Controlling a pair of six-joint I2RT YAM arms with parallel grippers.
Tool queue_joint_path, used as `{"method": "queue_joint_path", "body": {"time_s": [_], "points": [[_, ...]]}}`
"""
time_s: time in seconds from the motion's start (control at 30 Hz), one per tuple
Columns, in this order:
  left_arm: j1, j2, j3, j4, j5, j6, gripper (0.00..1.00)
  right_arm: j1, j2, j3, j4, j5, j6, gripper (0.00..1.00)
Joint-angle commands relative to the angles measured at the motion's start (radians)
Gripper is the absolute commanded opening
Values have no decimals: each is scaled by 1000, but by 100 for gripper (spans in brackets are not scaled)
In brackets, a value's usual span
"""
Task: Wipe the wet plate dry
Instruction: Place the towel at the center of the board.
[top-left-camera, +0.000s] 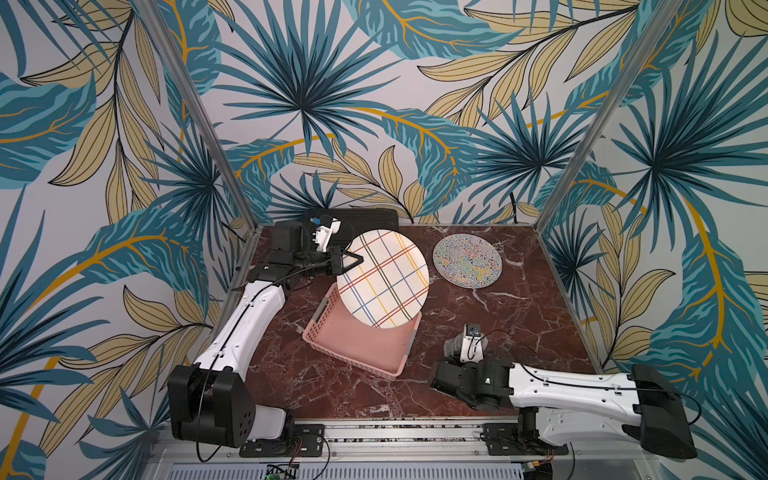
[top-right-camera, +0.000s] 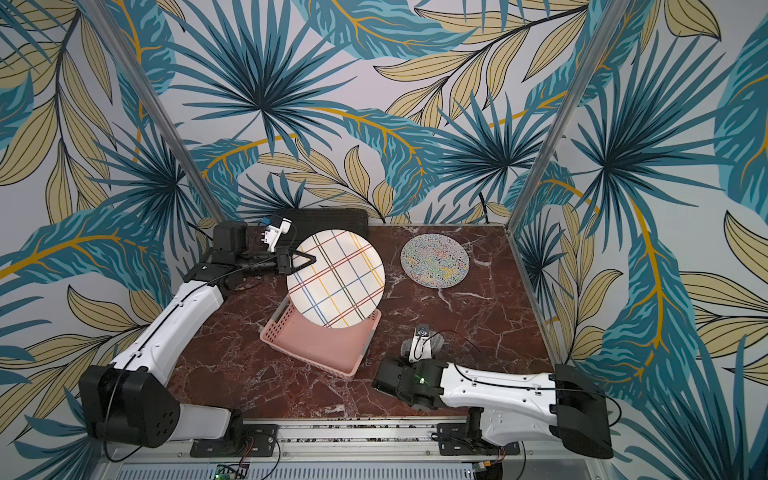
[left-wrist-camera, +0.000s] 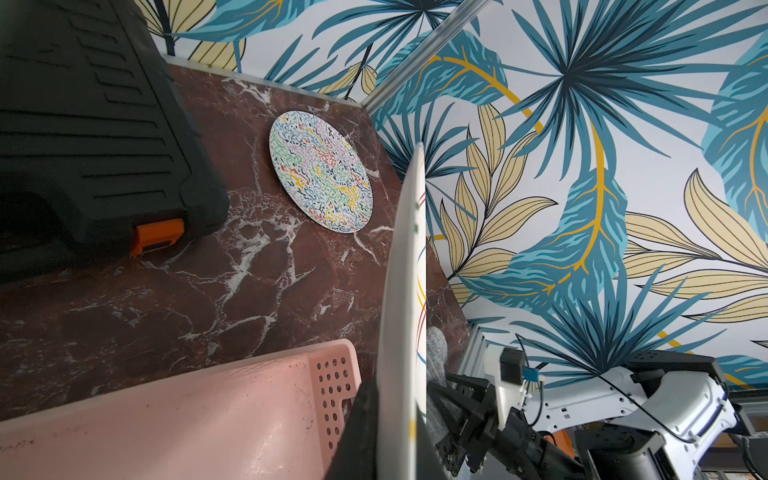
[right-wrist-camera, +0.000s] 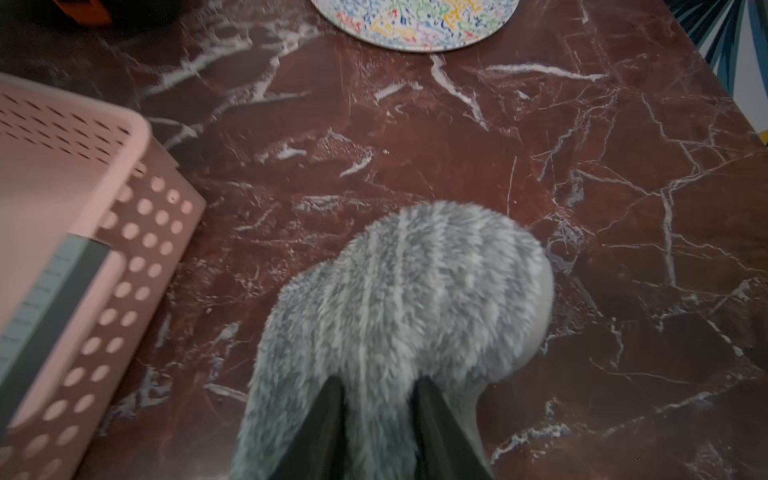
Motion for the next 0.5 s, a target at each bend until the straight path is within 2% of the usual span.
{"method": "queue_joint_path", "body": {"time_s": [0.0,0.1,0.27,0.4,0.47], "points": [[4,-25,-2,5,2,42,0,-5,-116,-47,71,-94,4,0],[4,-31,2,0,-5,48,0,-5,-224,-132,35,-78,26,0],[5,-41,11,-13,-16,65,0,-7,-452,-333,-97,84,121,0],[4,-46,27,-31,-15,87,0,-7,-655,-478,-473,298,384,0],[6,-48,44,-65,-20,115,0,-7,-736,-533,-721,375,585,0]]}}
